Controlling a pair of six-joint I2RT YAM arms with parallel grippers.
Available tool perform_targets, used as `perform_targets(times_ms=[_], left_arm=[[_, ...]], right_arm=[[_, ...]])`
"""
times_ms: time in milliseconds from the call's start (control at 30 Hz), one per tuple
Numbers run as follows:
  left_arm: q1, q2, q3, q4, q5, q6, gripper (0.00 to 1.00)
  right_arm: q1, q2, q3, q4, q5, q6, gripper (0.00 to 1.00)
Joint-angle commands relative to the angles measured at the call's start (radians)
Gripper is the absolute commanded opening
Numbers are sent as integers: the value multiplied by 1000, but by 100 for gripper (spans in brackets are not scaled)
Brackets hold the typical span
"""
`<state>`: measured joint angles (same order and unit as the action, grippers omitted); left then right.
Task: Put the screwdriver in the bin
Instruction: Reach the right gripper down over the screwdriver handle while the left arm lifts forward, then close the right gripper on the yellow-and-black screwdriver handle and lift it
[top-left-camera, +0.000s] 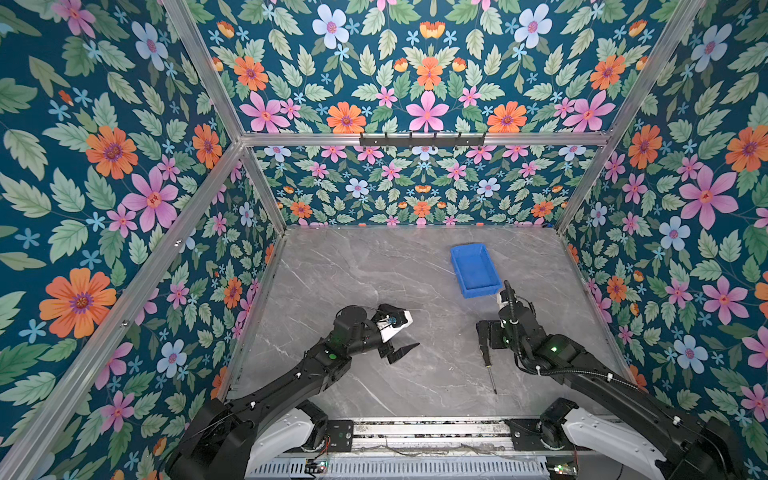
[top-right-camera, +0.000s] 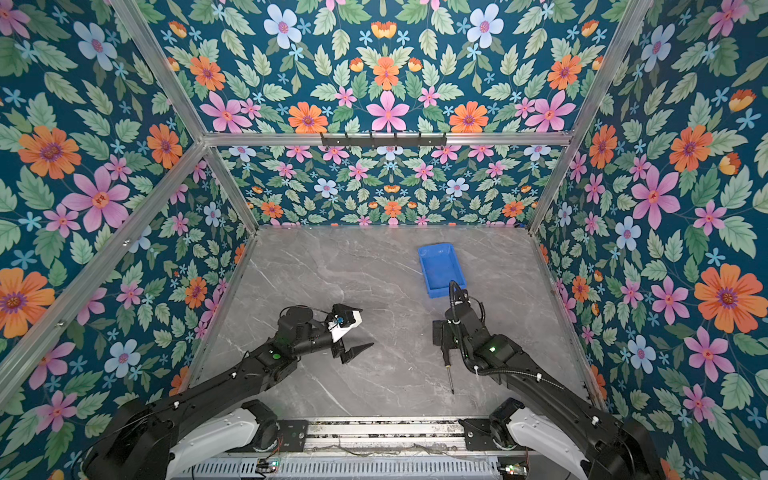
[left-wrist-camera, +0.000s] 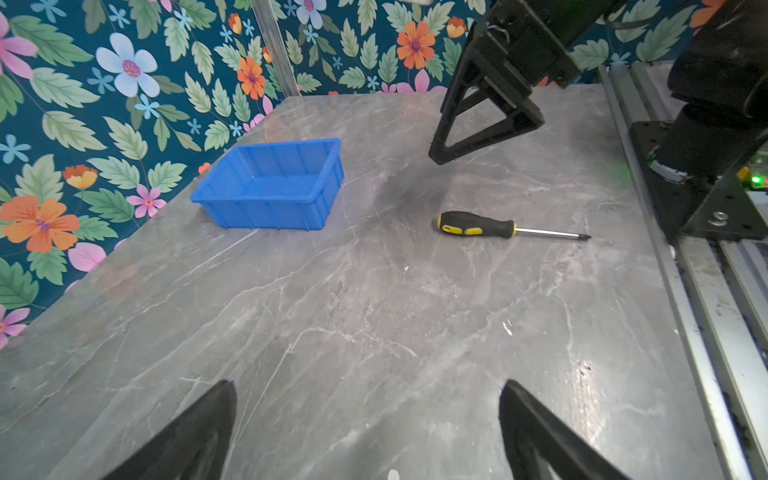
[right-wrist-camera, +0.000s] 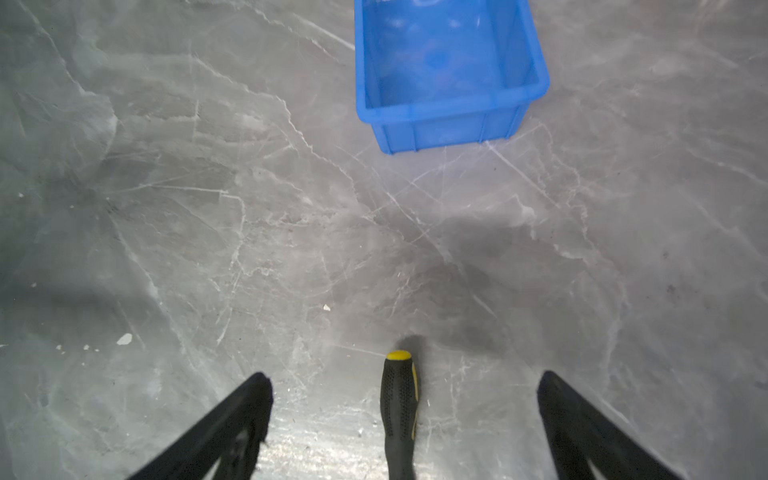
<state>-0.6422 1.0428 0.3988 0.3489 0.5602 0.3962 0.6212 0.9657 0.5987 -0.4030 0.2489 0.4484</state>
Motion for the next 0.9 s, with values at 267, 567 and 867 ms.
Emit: perform_targets(times_ms=[267, 567, 867], left_arm=[[-1, 16, -10, -30, 40, 18, 100], [-12, 34, 0, -28, 34, 3, 100], [-22, 42, 3, -30, 23, 0, 100]], right_arm=[[2, 154, -32, -57, -47, 128, 99], [2, 235, -58, 6, -113, 131, 56], [3, 298, -68, 39, -141, 138, 38]])
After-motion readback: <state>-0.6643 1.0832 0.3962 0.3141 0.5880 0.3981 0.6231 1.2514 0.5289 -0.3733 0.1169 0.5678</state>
